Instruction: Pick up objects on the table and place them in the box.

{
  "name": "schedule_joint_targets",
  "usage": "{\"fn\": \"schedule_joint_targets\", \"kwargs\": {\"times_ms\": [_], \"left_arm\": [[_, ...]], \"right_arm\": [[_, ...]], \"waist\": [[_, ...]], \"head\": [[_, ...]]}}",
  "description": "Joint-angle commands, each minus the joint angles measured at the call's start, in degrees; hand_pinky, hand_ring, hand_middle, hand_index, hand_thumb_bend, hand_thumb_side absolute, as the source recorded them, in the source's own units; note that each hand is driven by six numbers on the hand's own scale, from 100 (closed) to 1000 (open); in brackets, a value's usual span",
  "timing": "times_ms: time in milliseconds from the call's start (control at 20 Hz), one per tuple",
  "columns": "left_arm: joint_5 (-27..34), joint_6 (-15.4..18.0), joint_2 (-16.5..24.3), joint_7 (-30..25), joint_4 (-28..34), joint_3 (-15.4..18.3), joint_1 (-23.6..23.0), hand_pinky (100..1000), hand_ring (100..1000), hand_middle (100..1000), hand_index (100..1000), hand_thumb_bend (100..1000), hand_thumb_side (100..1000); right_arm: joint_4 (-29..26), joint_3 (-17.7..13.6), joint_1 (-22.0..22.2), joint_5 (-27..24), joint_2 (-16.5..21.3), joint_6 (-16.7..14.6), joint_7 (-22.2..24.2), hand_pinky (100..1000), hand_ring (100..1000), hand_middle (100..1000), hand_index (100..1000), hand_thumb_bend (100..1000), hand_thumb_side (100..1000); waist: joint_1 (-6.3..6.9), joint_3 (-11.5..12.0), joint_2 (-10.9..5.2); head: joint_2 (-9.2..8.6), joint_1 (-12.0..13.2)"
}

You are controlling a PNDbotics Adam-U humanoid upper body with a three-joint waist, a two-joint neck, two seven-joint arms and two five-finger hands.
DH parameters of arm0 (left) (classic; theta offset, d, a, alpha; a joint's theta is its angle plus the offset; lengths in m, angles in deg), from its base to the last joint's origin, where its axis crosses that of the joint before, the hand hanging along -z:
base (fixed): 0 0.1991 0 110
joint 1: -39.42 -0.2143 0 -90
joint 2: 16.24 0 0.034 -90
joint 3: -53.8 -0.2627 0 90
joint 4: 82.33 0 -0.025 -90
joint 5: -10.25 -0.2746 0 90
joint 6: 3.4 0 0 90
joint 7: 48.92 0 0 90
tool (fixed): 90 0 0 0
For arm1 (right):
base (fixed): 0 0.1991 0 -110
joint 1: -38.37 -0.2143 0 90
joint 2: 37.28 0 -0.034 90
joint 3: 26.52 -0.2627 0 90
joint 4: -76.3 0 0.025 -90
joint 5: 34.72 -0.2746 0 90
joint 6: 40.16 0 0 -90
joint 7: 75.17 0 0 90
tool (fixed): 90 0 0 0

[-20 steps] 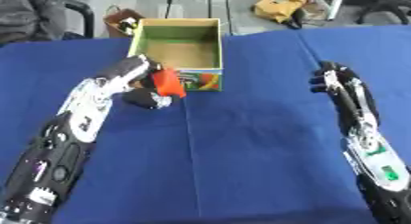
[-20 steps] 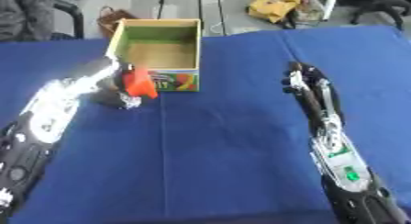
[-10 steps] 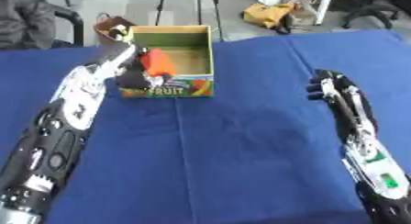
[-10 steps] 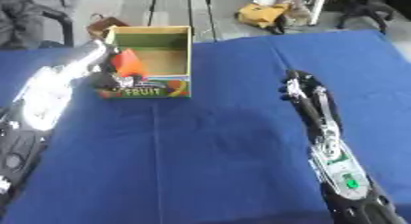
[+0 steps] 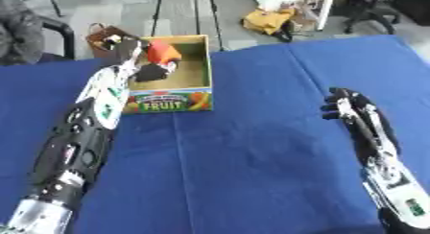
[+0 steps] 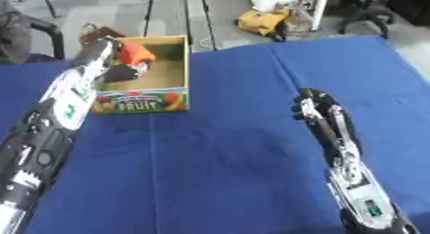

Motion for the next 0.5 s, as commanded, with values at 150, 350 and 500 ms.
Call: {"fn": "schedule_joint_targets", "kwargs": {"times_ms": [150, 350, 500], "left_arm": [[-1.83, -0.31, -0.40, 2.72, -6.51, -2.56, 1.13, 846, 948, 984, 970, 731, 915], [-1.31, 1.82, -0.25, 1.25, -9.68, -2.61, 1.22, 916, 1000, 1000, 1000, 550, 1000], [0.25, 3.10, 0.05, 2.79, -8.10, -2.37, 1.02, 911, 1000, 1000, 1000, 478, 1000]], "right_arm": [[-0.50, 0.21, -1.07, 0.43, 0.22, -0.06, 0.64, 600, 624, 607, 764, 100, 642], [-0.35, 0.15, -0.93, 0.51, 0.12, -0.14, 0.69, 600, 624, 607, 764, 100, 644], [-0.27, 0.00, -0.78, 0.50, 0.07, -0.16, 0.61, 600, 624, 607, 764, 100, 643]], "waist": [[0.06, -0.39, -0.48], [0.09, -0.20, -0.53], [-0.04, 0.23, -0.71]], "head": [[-0.79, 0.52], [-0.62, 0.28], [-0.49, 0.08]]}}
